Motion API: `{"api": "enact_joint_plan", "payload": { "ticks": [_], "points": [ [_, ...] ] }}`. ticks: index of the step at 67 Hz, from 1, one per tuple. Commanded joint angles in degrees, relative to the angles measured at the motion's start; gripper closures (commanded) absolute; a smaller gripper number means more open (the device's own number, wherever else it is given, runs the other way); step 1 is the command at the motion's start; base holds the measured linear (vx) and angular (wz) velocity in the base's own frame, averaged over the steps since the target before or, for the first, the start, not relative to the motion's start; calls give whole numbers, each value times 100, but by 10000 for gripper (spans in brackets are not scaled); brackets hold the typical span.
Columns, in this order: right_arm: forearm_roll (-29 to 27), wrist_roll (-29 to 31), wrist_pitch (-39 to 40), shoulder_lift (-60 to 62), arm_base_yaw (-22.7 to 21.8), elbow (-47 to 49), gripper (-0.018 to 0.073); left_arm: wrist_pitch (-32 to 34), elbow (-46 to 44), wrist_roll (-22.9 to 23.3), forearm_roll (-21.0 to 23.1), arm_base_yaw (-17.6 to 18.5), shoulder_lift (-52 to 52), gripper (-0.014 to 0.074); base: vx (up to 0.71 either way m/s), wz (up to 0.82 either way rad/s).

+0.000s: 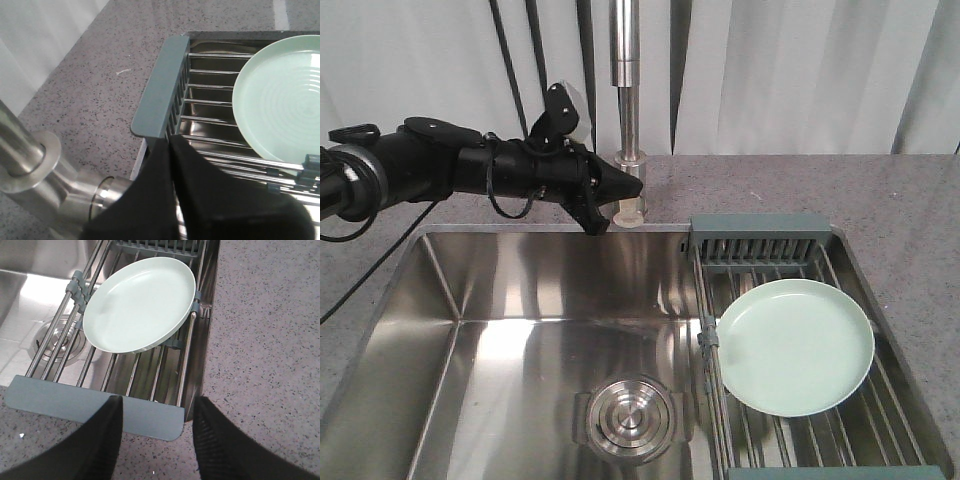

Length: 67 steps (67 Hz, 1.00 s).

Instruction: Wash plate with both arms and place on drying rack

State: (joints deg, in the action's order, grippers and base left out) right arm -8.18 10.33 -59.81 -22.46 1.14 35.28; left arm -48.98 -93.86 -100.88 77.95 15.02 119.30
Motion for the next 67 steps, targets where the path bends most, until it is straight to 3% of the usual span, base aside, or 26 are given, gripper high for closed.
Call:
{"api": "enact_joint_plan", "payload": {
  "ticks": [1,16,38,48,62,67],
  "points": [
    [-8,25,312,-51,-5,144,240,272,-403,-22,388,25,-255,604,0,0],
    [-8,25,312,-51,-5,144,240,837,-790,-155,385,25,-157,604,0,0],
    [-14,25,312,-51,-5,144,240,378,-930,92,279,9,-430,603,0,0],
    [-14,25,312,-51,-5,144,240,412,-930,1005,-399,-2,-680,603,0,0],
    [-14,25,312,-51,-5,144,240,650,-930,2568,-1883,-2,-1162,603,0,0],
    [-14,25,312,-51,-5,144,240,829,-930,3380,-2498,-2,-1354,603,0,0]
  ]
}}
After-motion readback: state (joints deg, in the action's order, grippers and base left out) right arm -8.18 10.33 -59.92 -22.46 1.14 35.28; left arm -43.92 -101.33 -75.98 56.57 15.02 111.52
